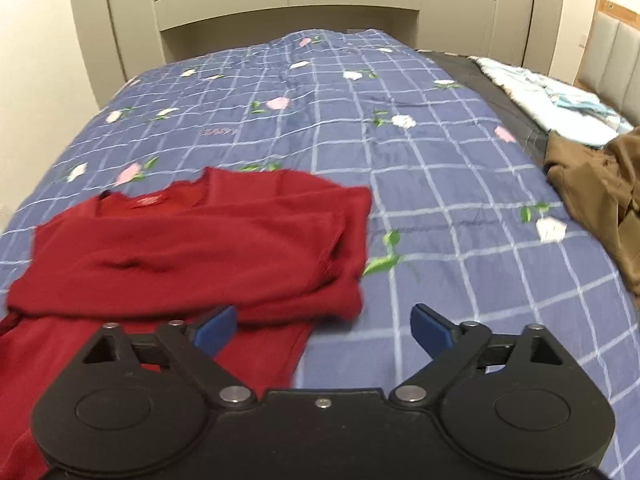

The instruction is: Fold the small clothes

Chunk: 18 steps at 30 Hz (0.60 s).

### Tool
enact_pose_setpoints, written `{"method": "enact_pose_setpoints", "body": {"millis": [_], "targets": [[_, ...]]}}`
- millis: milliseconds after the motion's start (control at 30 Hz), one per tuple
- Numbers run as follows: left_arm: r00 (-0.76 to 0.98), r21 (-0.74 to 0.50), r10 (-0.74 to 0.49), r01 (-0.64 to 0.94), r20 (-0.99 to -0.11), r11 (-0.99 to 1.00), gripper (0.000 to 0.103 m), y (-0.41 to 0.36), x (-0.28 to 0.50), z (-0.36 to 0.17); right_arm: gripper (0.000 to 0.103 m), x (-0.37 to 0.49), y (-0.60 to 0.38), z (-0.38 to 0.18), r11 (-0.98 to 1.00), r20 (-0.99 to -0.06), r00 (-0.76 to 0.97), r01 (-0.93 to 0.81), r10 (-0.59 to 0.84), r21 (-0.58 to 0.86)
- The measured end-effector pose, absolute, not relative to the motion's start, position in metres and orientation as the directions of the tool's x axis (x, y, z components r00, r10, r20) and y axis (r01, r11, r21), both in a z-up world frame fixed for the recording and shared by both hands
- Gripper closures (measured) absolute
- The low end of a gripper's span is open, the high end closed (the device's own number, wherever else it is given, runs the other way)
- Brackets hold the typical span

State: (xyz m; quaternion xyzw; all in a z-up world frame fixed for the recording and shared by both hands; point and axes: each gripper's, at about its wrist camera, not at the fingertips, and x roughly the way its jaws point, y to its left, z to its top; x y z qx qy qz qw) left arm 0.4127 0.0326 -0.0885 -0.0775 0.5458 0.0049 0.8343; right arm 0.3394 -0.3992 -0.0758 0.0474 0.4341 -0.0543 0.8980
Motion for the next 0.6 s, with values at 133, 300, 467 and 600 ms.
{"method": "enact_pose_setpoints", "body": {"millis": [133, 300, 467, 600], "targets": [[0.379, -0.122, -0.085, -0.074, -0.922, 0.990, 0.001, 0.030, 0.378, -0.078, 0.003, 0.308, -0.383, -0.068, 0.991, -0.800, 0.599, 0.117, -0.021, 0.062], [0.291, -0.122, -0.109, -0.027, -0.951, 0.992, 0.001, 0.031, 0.341, -0.081, 0.001, 0.263, -0.362, -0.063, 0.991, -0.829, 0.560, 0.099, 0.017, 0.087], [0.213, -0.153, -0.146, -0.017, -0.966, 0.988, 0.001, 0.042, 0.305, -0.093, 0.001, 0.213, -0.346, -0.069, 0.984, -0.869, 0.494, 0.142, 0.020, 0.103], [0.164, -0.185, -0.185, 0.016, -0.969, 0.983, 0.001, 0.047, 0.277, -0.099, 0.002, 0.175, -0.336, -0.073, 0.969, -0.895, 0.445, 0.213, 0.015, 0.122]]}}
